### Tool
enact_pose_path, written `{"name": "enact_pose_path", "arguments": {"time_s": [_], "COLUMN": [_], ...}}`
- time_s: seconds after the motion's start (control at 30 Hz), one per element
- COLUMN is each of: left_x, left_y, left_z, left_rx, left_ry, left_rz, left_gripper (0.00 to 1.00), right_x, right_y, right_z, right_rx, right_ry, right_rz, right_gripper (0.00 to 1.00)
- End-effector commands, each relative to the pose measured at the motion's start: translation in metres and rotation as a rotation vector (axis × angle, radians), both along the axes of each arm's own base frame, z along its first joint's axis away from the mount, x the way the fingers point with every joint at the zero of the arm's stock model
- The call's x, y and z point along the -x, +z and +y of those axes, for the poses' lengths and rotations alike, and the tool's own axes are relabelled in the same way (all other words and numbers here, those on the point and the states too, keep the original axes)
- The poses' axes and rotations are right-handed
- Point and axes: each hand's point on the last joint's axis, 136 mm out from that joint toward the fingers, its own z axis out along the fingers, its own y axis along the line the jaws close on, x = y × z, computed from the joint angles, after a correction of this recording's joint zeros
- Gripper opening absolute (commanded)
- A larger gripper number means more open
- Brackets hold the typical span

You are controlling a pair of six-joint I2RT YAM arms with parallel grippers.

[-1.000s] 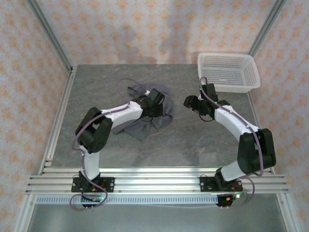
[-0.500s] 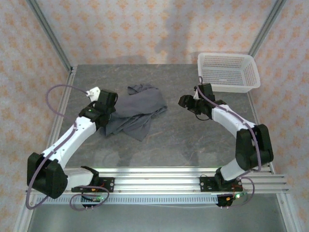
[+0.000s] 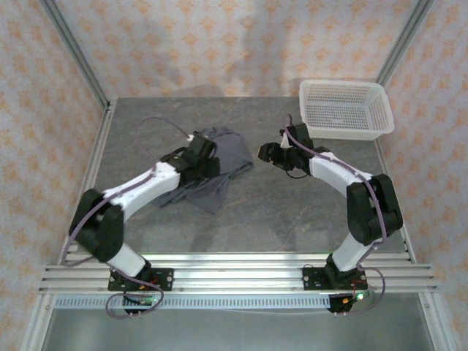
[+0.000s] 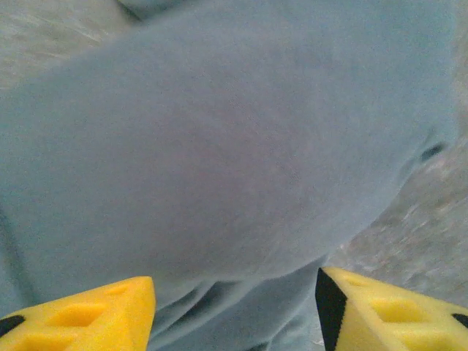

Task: Fold the inside-out t-shirt
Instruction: Flatten out the T-shirt at the center of the table.

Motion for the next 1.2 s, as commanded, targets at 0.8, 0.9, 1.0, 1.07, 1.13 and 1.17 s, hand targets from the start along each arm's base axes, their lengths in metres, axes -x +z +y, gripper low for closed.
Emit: {"name": "enact_pose_path", "arguments": {"time_s": [0.8, 0.9, 1.0, 1.07, 1.13, 1.17], "left_x": [-0.004, 0.002, 0.011, 0.017, 0.022, 0.025], "left_y": [0.145, 0.158, 0.178, 0.190, 0.199, 0.204], "left_z": [0.010, 0.014, 0.027, 0.050, 0.073, 0.083], "left_rx": [0.037, 0.054, 0.042, -0.002, -0.031, -0.032], "left_ry": [-0.067, -0.065, -0.036, 0.026, 0.085, 0.108], "left_rz": [-0.216, -0.234, -0.273, -0.301, -0.314, -0.323], "left_gripper": [0.00, 0.00, 0.00, 0.00, 0.00, 0.00], "right_x": [-0.005, -0.030, -0.037, -0.023, -0.010, -0.004], "right_y": [0.019, 0.008, 0.002, 0.010, 0.021, 0.027], "right_z": [0.148, 0.141, 0.132, 0.131, 0.125, 0.119], "right_rx": [0.054, 0.118, 0.163, 0.136, 0.114, 0.108], "right_ry": [0.397, 0.276, 0.237, 0.285, 0.315, 0.321], "right_rz": [-0.794, -0.775, -0.764, -0.756, -0.726, -0.712], "right_gripper": [0.80, 0.71, 0.30, 0.17, 0.10, 0.08]}}
